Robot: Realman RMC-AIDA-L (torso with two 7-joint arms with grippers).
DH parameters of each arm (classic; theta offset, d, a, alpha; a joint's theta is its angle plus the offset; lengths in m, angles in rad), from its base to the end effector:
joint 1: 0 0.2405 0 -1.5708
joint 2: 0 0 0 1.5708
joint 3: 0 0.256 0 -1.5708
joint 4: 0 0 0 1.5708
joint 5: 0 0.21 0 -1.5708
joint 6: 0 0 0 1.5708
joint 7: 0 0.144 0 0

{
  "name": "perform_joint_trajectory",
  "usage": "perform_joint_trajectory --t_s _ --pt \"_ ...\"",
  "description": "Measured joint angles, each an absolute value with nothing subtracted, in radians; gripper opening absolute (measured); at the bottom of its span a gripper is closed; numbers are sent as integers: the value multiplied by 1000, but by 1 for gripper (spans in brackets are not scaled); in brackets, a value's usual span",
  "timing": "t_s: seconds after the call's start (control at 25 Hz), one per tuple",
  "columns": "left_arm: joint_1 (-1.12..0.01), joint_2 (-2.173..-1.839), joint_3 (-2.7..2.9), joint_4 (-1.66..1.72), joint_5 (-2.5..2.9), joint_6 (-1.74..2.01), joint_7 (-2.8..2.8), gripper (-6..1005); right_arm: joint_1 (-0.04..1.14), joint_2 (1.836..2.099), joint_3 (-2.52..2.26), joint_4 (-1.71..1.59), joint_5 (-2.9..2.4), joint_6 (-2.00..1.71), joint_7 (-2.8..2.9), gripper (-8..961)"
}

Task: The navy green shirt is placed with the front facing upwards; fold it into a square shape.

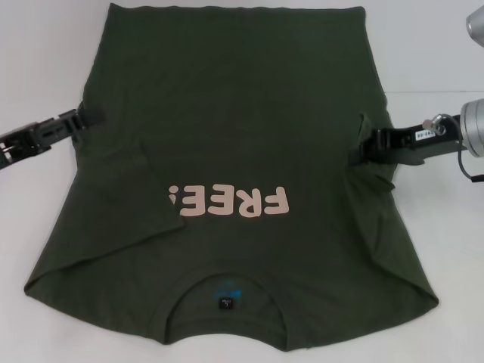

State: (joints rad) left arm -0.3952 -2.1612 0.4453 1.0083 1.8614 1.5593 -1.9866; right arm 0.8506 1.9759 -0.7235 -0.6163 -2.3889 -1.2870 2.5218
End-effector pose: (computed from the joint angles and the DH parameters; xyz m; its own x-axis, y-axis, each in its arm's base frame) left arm -0.2779 0.3241 0.0841 0.3095 0.5008 0.8084 0.8641 -0.5030 -0.0192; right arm 0.2260 0.4275 0.0216 0.2841 -0.8958 -0.3417 -0.9585 -0.2559 -0.1260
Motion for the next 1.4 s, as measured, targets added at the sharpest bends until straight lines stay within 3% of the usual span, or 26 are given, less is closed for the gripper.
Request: perform_joint_trajectory --t_s 0.52,0.76,0.96,1.12,1.28,1.4 --pt "-395 -2154 424 985 1854 1548 -1987 731 847 1970 -708 -549 -2304 -1297 2479 37" --pt "-393 -2142 422 981 1856 1542 -2018 731 813 1951 -705 -541 -2199 -1353 2418 298" --pt "-384 -2098 421 997 1970 1569 -2196 730 779 1908 -700 -548 -2197 -1414 2422 497" --pt "-390 -2067 381 1036 2176 1657 -2385 730 749 1877 -694 -572 -2198 -1458 2431 615" --pt "-396 -2058 320 1044 2302 1718 -2459 730 734 1866 -685 -594 -2197 -1471 2439 734" --pt "-391 -2056 296 1045 2381 1732 -2494 730 732 1863 -678 -595 -2197 -1473 2439 735"
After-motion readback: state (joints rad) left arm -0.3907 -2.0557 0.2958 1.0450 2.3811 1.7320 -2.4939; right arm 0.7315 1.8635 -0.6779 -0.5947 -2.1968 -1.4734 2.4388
